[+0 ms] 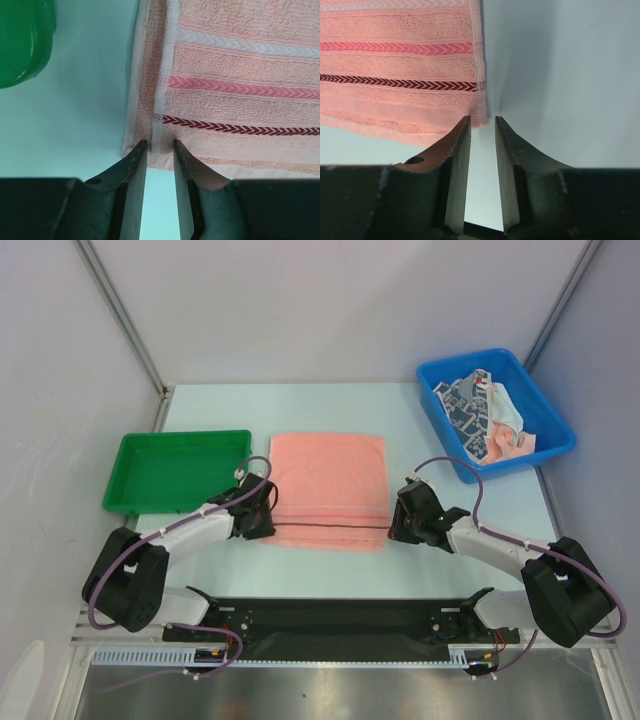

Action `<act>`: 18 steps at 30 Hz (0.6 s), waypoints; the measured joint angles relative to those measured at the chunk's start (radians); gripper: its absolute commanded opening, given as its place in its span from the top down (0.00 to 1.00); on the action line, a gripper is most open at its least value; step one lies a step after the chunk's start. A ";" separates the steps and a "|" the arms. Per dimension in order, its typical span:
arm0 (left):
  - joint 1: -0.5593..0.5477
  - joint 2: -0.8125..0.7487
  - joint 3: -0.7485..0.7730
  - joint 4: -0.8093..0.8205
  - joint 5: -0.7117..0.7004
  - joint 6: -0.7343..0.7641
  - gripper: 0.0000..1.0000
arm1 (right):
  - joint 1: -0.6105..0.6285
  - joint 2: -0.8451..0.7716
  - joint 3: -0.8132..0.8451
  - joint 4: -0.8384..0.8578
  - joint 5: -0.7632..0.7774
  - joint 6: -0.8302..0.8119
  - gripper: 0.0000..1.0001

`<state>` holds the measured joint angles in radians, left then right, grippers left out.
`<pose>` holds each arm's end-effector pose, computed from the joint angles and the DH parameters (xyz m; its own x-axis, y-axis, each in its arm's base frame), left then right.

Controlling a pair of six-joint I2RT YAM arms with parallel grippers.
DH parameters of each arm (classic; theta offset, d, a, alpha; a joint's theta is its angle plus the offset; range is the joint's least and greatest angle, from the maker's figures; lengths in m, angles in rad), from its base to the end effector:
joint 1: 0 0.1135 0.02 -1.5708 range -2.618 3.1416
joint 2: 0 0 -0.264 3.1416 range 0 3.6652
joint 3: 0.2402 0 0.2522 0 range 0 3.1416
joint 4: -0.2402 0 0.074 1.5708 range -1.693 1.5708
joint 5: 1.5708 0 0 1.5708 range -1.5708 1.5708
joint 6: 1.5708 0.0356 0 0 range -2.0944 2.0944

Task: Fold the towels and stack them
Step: Fold the towel

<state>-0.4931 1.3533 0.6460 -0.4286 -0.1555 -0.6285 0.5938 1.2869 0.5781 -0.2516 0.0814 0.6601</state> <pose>0.2089 -0.1060 0.1587 -0.8874 -0.1825 -0.4234 -0.1379 0.9813 -0.1341 0.1954 0.1284 0.1633 -0.8547 0.1604 -0.4936 0.0065 0.9543 0.2988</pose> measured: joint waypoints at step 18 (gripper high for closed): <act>0.000 0.015 0.025 -0.017 0.001 0.000 1.00 | 0.027 0.046 -0.008 0.050 0.014 0.003 0.80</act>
<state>-0.4931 1.3682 0.6708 -0.4458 -0.1543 -0.6285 0.6205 1.3331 0.5701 -0.2016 0.0959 0.6636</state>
